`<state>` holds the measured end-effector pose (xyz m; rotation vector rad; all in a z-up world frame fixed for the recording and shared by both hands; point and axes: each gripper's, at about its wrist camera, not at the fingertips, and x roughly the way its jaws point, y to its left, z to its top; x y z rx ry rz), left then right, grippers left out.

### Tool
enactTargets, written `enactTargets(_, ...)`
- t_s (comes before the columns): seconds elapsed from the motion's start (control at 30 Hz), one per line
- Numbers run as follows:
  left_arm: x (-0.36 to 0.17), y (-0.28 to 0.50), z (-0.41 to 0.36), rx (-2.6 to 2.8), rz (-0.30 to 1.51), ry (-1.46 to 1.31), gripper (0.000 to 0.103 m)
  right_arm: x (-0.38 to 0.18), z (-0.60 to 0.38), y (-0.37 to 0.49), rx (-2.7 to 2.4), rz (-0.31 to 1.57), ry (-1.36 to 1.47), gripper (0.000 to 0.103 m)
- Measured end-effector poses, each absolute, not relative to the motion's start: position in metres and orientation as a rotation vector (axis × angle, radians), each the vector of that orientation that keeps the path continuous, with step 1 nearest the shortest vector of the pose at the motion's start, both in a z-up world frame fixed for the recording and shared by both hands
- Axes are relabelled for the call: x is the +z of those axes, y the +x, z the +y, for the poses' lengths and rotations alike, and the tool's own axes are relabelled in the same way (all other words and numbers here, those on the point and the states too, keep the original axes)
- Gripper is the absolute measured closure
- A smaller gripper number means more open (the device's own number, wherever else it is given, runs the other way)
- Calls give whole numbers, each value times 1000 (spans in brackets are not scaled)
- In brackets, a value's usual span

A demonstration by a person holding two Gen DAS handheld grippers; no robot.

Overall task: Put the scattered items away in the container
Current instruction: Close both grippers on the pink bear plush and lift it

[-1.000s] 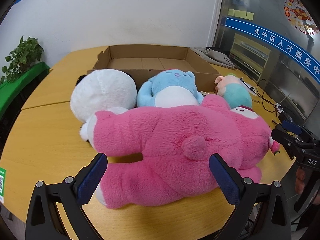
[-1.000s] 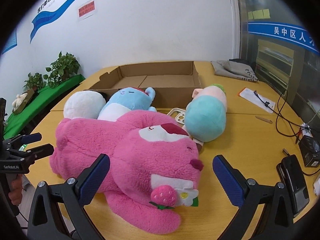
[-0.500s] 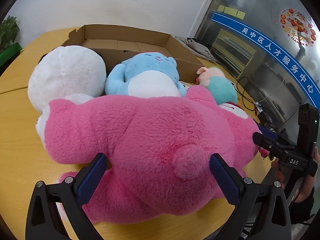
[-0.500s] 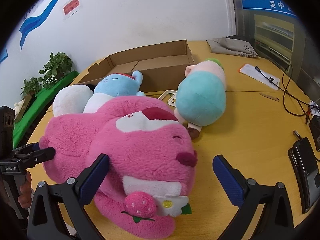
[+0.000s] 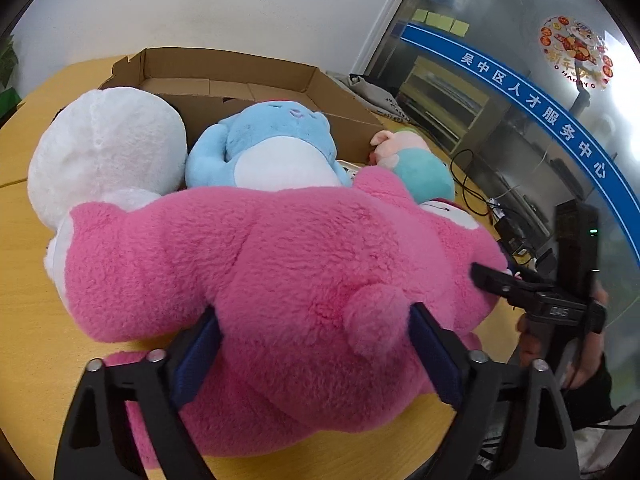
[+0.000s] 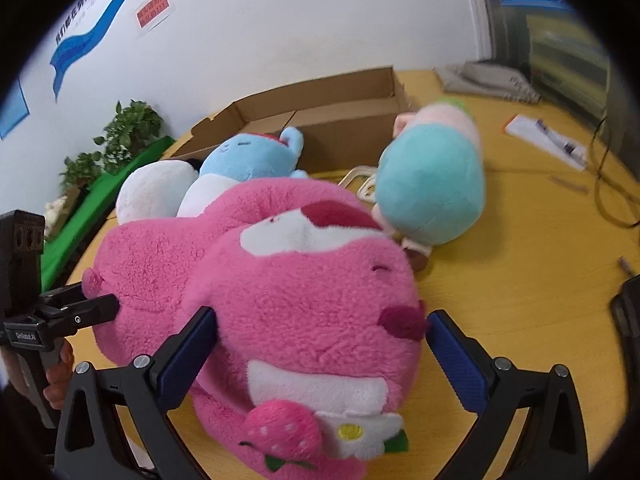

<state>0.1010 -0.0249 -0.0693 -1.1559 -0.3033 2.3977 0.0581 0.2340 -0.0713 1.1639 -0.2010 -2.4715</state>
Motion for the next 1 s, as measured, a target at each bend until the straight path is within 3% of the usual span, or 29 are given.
enactTargets(0.13, -72, 104, -27, 2387, -306, -1149, 35, -90, 240, 51, -2403, -322, 1164, 6)
enactTargets(0.17, -71, 105, -27, 2384, -300, -1146, 39, -88, 239, 53, -2399, -306, 1146, 11)
enactTargets(0.3, -68, 109, -30, 2374, -315, -1129, 46, -80, 234, 63, -2403, -267, 1083, 33)
enactTargets(0.47, -51, 125, -31, 2392, -298, -1092, 51, -60, 229, 88, -2424, -202, 969, 44)
enactTargets(0.73, 32, 120, -46, 2485, -264, -869, 51, 10, 219, 92, -2451, -215, 754, 45)
enactTargets(1.0, 112, -17, -55, 2535, -186, -736, 51, 99, 201, -17, -2513, -196, 511, 44)
